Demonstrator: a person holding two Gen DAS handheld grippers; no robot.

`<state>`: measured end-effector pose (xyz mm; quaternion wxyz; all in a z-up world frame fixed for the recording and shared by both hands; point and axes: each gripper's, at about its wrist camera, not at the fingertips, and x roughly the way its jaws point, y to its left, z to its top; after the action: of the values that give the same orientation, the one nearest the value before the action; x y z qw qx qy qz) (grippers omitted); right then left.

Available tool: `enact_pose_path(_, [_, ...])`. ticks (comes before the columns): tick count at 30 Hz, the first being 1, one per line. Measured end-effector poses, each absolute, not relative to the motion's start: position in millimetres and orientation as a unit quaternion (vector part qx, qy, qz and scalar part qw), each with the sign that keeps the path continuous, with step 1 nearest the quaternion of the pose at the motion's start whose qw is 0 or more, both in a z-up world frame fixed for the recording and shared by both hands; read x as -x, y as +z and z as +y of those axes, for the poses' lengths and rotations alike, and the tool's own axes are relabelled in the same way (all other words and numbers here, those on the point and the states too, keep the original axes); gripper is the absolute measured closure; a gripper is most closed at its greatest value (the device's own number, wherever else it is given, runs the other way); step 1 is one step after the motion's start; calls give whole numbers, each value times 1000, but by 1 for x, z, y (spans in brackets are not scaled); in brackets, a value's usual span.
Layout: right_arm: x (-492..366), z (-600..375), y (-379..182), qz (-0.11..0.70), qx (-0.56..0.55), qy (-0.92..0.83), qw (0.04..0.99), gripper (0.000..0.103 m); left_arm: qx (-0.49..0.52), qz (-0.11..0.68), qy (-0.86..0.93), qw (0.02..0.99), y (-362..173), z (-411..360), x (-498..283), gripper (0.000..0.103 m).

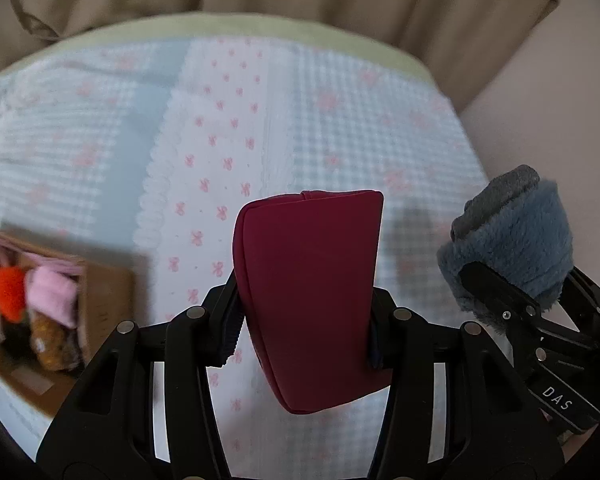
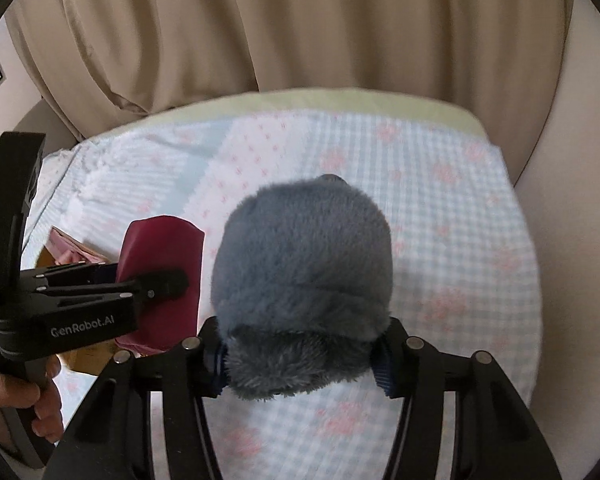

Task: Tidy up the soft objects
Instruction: 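Carry the pink pouch and grey sock into the box and open both tools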

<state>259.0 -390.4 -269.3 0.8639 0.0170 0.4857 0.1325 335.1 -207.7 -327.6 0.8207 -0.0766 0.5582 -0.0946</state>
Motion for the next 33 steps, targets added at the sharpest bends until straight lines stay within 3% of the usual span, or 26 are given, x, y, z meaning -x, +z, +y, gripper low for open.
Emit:
enact_pose_path(9, [-207,-356,-168,455,-19,119,882,52,92,512,-102,848,-218,-167,-278,58])
enact_pose_path(16, [-177,-306,-122,443,-16,132,886,52,95,484,-82,866,-158,-106,-241,58])
enact_pose_path(24, [-159,-219,-104,437,-23,146,887,52,99,473,-66,873,-136,-18,-216,58])
enact_pose_path(33, [-161,-115,-123,469,-47,128,873,52,80,495,-72,862,-154,92,-224,58])
